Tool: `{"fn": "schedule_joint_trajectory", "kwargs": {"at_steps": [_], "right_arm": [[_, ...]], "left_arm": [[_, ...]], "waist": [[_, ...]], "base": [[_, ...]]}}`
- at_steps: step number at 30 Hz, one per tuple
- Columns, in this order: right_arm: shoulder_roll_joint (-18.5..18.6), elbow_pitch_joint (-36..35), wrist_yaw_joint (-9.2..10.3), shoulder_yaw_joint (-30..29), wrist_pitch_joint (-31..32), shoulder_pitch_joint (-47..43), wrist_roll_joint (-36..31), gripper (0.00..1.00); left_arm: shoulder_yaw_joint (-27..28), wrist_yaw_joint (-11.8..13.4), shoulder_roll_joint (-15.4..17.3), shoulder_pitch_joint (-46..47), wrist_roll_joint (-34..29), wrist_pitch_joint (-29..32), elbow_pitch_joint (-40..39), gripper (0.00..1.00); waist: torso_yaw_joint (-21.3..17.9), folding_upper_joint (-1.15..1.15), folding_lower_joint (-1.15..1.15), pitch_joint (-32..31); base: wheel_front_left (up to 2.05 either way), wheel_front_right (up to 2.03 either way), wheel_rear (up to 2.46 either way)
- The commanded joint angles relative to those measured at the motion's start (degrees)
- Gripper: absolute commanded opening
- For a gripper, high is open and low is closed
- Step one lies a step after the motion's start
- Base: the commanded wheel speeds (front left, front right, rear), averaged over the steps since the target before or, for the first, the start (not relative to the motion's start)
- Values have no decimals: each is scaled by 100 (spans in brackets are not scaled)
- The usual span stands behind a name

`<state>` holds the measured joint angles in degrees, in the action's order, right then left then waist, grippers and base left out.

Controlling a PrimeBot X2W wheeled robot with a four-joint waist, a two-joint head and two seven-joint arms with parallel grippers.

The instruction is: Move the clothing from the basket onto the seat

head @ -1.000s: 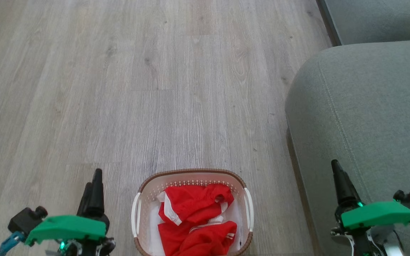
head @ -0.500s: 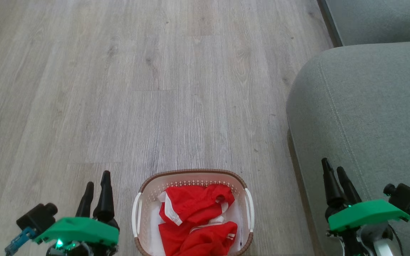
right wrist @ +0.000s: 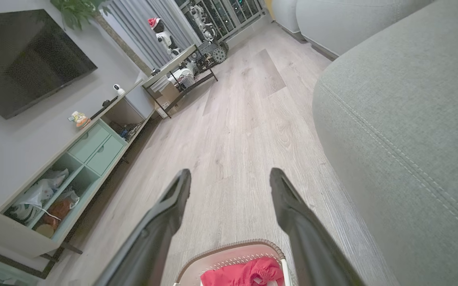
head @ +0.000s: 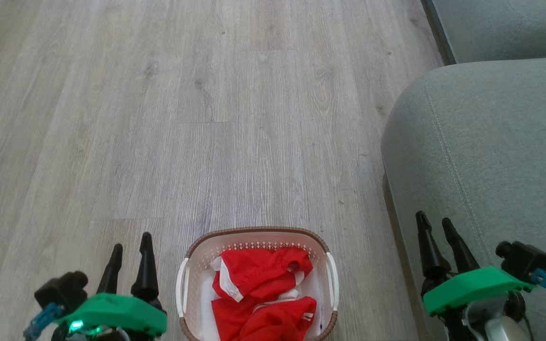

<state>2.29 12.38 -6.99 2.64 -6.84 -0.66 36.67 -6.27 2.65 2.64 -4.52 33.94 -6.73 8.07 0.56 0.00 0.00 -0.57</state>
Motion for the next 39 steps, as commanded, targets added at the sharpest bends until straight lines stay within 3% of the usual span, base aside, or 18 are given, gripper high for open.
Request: {"fn": "schedule_joint_trajectory", "kwargs": {"at_steps": [1, 39], "right_arm": [[49, -241, -32, 139, -92, 181, -219, 100], [57, -468, -47, 542, -716, 99, -2798, 100]], "left_arm": [[75, 50, 83, 90, -230, -108, -227, 100], [-120, 383, 82, -236, -2618, -728, -356, 100]], "waist": [[0, 0, 0, -2], [24, 0, 0, -88]], "base": [[0, 0, 0], [0, 0, 0]]}}
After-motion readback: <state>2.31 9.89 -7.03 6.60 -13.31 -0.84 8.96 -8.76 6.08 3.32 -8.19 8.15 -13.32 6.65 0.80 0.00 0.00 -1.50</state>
